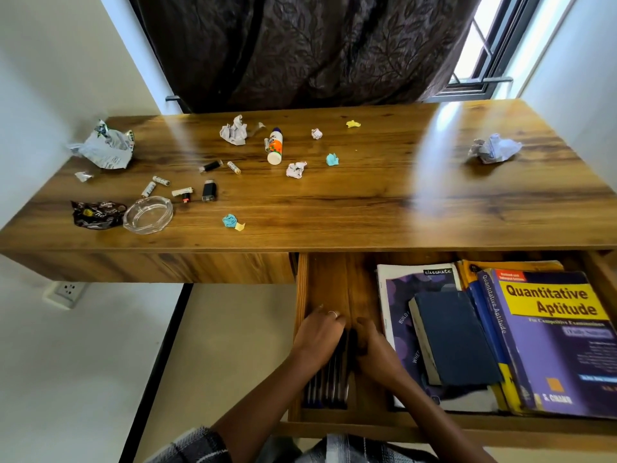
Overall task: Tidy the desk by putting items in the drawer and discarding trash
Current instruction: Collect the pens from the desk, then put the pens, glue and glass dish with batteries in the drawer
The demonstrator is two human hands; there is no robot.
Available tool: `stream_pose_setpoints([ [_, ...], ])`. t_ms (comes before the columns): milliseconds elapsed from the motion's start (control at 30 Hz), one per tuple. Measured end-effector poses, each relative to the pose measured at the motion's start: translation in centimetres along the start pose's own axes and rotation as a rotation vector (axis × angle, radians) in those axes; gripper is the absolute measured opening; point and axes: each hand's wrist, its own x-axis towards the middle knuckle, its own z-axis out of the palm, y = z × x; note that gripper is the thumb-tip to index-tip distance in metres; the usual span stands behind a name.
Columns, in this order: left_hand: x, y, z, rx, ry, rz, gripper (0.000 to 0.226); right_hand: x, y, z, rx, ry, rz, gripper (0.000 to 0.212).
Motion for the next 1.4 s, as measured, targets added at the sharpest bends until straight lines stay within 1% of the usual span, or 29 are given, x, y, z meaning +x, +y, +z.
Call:
stream_pose_setpoints([
  [33,-0.3,0.1,-0.2,-0.044,0.041,0.015,0.043,0.0,-0.1,-0.1,0.028,0.030,0.035,0.061],
  [100,-1.1,-0.1,-0.6,-0.206,0.115,0.002,0.046,-0.1,-0.5,-0.1,0.107,0.114,0.083,0.054],
  [200,-2.3,-0.8,-1.6,-0.467,0.163,-0.021,0.045,-0.4,-2.1,0.0,0.233,0.257,0.071,0.045],
  [267,-3.2,-2.0,-2.7,-0.565,0.194,-0.019,0.045,-0.3,-3.7,0.3,0.305,0.311,0.042,0.044],
  [400,-4.7,-5.9,-4.1,-0.663,0.279,-0.029,0.045,0.3,-7.7,1.5,0.377,0.386,-0.033,0.043],
  [500,-5.9,-9.6,-5.0,-0.711,0.327,-0.059,0.047,1.0,-11.4,2.7,0.393,0.425,-0.077,0.042],
  [600,-7.6,-13.8,-5.7,-0.755,0.375,-0.099,0.047,1.7,-15.0,4.5,0.400,0.430,-0.113,0.041],
  [733,-10.3,-19.4,-6.1,-0.825,0.399,-0.158,0.047,2.8,-19.2,7.6,0.444,0.406,-0.133,0.040],
  [833,-12.3,-23.0,-5.9,-0.877,0.431,-0.201,0.048,3.5,-21.9,10.0,0.409,0.403,-0.140,0.039],
  [1000,-13.8,-27.0,-5.7,-0.894,0.484,-0.260,0.048,3.8,-25.2,12.4,0.409,0.351,-0.143,0.037],
  [1233,-10.3,-29.4,-6.8,-0.900,0.488,-0.248,0.053,7.6,-28.0,10.3,0.420,0.362,-0.157,0.032],
  [1333,-7.7,-30.2,-7.0,-0.842,0.477,-0.244,0.054,11.1,-29.0,8.2,0.420,0.383,-0.171,0.030],
  [1400,-5.5,-30.6,-7.3,-0.810,0.463,-0.227,0.055,14.5,-29.1,6.5,0.385,0.421,-0.149,0.029],
])
